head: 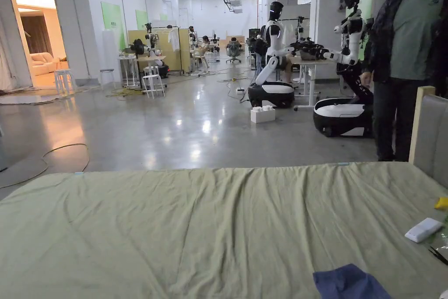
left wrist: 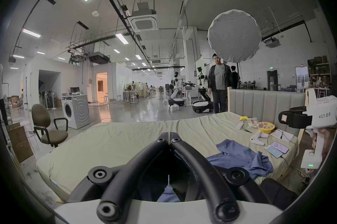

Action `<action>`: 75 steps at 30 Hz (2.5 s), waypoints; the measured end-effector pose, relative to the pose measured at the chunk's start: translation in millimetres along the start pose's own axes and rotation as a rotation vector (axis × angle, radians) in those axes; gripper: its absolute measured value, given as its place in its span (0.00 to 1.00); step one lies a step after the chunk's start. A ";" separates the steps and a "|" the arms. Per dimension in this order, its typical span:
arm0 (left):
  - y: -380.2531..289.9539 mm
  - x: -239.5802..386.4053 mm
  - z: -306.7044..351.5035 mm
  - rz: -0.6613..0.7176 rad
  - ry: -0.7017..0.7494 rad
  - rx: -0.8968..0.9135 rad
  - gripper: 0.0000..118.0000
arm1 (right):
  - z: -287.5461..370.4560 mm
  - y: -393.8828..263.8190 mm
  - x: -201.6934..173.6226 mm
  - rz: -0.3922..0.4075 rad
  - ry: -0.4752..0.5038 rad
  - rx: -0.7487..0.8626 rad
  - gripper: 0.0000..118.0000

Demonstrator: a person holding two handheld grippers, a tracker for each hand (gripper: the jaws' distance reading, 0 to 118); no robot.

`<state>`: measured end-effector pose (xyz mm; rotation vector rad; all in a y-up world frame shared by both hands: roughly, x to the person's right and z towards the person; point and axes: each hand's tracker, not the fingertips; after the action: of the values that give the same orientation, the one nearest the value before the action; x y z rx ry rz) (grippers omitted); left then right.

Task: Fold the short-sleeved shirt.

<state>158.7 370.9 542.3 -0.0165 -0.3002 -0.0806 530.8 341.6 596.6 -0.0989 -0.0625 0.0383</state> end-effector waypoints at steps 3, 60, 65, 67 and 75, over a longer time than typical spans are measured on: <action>1.5 0.0 -2.3 -0.001 -0.001 -0.007 0.00 | -3.9 2.3 -2.6 -0.012 0.009 0.002 0.00; -252.5 -47.0 -457.1 0.143 -0.027 -1.035 0.05 | -394.6 -116.3 212.0 -0.216 -0.139 -0.916 0.77; -254.9 -47.9 -456.3 0.143 -0.024 -1.010 0.05 | -419.9 -167.1 215.1 -0.194 -0.186 -1.114 0.68; -254.0 -45.8 -457.0 0.129 -0.022 -1.012 0.05 | -420.3 -182.8 211.6 -0.186 -0.198 -1.136 0.65; -246.1 -45.7 -460.2 0.102 -0.025 -1.028 0.05 | -412.6 -176.7 215.3 -0.164 -0.163 -1.062 0.01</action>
<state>230.8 116.1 90.3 -1.0525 -0.2553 -0.1261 778.2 134.6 217.5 -1.1517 -0.2501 -0.1555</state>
